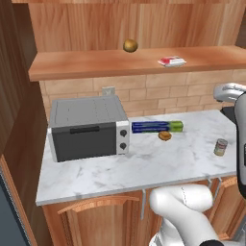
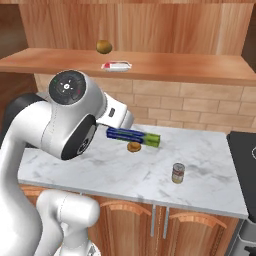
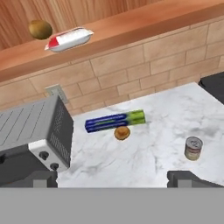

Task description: Pick the bar and canned food from the counter and place them in the cabinets closest to them.

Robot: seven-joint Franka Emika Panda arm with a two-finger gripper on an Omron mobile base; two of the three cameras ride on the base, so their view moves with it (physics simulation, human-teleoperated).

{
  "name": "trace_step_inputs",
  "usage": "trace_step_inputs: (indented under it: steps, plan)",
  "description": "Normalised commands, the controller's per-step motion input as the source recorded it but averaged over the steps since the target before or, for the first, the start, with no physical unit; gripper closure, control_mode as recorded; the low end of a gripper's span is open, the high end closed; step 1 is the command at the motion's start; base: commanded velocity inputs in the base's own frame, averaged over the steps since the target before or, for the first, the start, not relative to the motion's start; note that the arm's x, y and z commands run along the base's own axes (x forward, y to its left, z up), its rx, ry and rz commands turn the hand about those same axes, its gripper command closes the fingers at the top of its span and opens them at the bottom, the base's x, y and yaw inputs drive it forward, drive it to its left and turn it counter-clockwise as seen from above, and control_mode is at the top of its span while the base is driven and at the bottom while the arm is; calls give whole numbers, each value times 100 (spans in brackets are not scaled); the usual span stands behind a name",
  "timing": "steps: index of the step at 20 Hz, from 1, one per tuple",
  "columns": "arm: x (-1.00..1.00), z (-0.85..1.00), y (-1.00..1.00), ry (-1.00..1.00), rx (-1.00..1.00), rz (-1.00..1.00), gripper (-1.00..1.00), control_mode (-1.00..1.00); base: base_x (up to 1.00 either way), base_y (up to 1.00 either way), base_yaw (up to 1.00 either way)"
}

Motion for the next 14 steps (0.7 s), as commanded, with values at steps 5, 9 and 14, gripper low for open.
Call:
trace_step_inputs:
  steps: [5,9,14]
  plan:
    - [0,0,0,0,0,0,-100,100,15,-56,0]
    - [0,0,0,0,0,0,-100,100,15,-53,0]
    - [0,0,0,0,0,0,-100,100,11,-40,0]
